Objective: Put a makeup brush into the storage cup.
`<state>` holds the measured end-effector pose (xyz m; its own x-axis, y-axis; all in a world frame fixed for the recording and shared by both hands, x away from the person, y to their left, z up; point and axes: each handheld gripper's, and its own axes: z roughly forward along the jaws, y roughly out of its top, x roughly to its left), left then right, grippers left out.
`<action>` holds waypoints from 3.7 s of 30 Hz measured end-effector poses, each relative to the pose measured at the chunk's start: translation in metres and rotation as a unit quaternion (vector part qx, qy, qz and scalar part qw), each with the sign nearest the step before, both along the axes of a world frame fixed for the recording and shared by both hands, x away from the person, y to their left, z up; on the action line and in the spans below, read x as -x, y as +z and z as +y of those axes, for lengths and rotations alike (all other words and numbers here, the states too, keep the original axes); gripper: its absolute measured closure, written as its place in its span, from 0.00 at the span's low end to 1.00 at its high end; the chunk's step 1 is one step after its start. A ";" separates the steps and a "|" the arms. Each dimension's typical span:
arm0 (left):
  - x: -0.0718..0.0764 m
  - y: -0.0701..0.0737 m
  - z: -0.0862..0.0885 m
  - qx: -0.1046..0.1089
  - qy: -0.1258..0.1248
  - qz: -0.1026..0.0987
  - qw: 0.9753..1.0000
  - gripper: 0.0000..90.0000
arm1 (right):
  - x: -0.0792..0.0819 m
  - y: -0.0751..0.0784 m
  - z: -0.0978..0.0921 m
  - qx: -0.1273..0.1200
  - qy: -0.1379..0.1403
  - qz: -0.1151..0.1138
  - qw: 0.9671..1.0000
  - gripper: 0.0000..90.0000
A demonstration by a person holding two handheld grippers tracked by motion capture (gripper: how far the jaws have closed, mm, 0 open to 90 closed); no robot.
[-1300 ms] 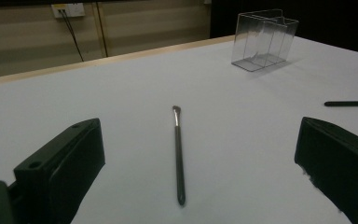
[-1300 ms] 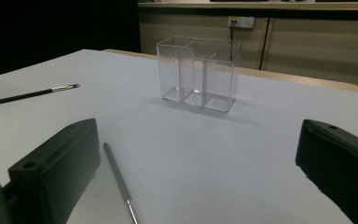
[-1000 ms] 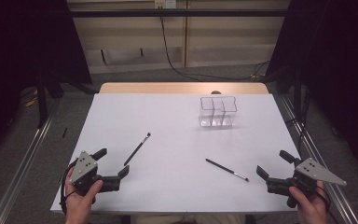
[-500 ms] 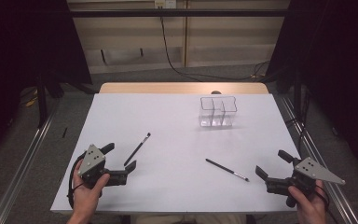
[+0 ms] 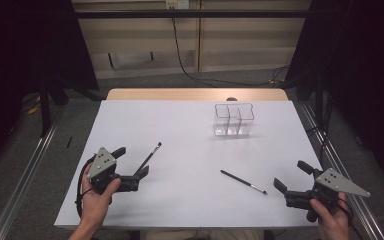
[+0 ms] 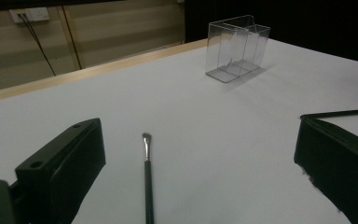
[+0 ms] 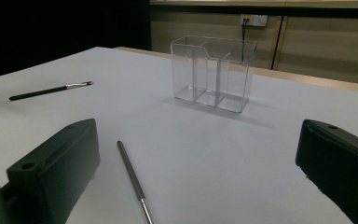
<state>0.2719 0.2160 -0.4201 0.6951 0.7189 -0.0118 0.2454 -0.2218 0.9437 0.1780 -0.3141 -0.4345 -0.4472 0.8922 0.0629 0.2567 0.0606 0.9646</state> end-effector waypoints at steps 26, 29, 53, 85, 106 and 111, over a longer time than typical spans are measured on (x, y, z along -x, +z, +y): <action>-0.039 0.013 -0.028 0.002 -0.013 -0.013 1.000 0.03 | -0.001 -0.001 0.000 0.002 0.003 0.005 1.000 0.00; -0.043 0.014 -0.030 0.005 -0.012 -0.011 1.000 0.03 | -0.001 -0.001 -0.001 0.002 0.002 0.005 1.000 0.00; -0.077 0.015 -0.042 -0.043 -0.020 0.049 0.998 0.02 | -0.001 -0.001 -0.001 0.001 0.009 0.011 1.000 0.00; -0.095 0.001 -0.042 -0.217 0.012 0.223 0.950 0.06 | -0.001 -0.003 0.002 0.005 0.025 0.018 0.999 0.00; -0.112 -0.018 -0.042 -0.300 -0.001 0.389 0.871 0.15 | -0.001 -0.004 0.001 0.008 0.028 0.021 0.999 0.00; -0.113 -0.018 -0.046 -0.312 -0.010 0.393 0.865 0.20 | -0.001 -0.004 0.001 0.007 0.026 0.019 0.999 0.00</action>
<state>0.3847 0.1704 -0.4382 0.6610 0.7434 -0.1017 0.7470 -0.6393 0.1824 0.1787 -0.3131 -0.4382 -0.4911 0.8684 0.0690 0.2895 0.0880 0.9531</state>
